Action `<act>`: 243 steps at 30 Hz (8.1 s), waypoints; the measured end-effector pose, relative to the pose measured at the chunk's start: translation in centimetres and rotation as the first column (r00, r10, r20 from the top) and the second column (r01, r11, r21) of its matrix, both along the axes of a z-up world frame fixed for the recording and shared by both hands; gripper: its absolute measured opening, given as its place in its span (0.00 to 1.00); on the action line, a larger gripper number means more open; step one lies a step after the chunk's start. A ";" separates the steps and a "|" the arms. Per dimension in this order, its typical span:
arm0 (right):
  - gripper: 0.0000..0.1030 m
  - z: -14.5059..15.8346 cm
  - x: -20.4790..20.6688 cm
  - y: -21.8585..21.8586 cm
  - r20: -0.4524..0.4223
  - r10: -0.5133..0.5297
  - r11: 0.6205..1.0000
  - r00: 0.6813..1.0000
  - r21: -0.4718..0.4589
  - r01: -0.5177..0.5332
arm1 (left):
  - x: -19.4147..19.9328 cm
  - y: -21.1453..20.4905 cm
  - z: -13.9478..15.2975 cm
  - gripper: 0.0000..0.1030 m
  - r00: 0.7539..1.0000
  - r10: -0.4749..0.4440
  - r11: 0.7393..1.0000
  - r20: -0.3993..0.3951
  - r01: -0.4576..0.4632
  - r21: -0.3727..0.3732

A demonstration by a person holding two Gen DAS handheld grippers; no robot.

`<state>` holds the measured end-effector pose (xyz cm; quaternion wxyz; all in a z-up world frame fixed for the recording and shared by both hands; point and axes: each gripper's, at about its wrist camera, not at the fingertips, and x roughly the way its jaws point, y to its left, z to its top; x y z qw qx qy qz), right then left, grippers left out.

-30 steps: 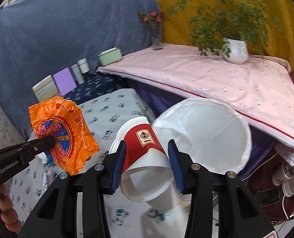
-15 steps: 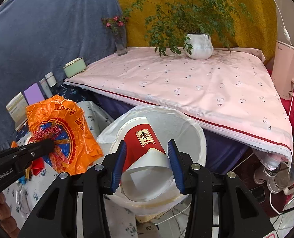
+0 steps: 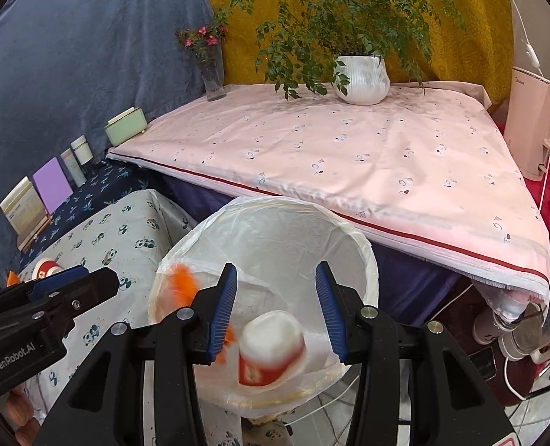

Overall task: Collect trash
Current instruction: 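Carry the bag and cup over the white bin while both tools open to drop them, then move both open tools back from the bin toward the trash pile, then grasp the crumpled white paper with the left tool while the right tool grasps the white tissue, then carry the paper and tissue over the white bin while both tools open to drop them, then move both open tools back from the bin toward the trash pile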

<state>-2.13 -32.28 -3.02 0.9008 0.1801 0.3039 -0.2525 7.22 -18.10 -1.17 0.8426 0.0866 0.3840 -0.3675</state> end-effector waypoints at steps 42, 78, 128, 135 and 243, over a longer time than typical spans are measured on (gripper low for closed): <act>0.64 2.3 2.8 16.6 -0.035 0.291 0.955 0.956 -0.047 -0.293 | 1.1 20.8 -1.7 0.85 0.882 0.470 0.882 -0.030 -0.468 0.063; 0.64 -1.1 7.8 27.4 -0.113 0.485 0.873 0.867 0.009 -0.487 | 2.3 30.8 -6.5 0.20 0.787 0.552 0.825 -0.275 -0.564 0.043; 0.05 2.5 16.1 34.1 0.040 0.618 0.784 0.785 0.038 -0.620 | 5.7 36.8 -1.2 0.20 0.757 0.642 0.762 -0.122 -0.647 0.002; 0.05 5.3 12.6 29.0 0.105 0.544 0.836 0.832 0.013 -0.548 | 3.5 32.0 1.0 0.20 0.817 0.571 0.819 -0.075 -0.573 -0.012; 0.36 4.2 2.0 11.4 0.096 0.199 0.980 0.975 0.002 -0.201 | 2.0 12.0 0.4 0.57 0.960 0.274 0.962 -0.050 -0.274 0.020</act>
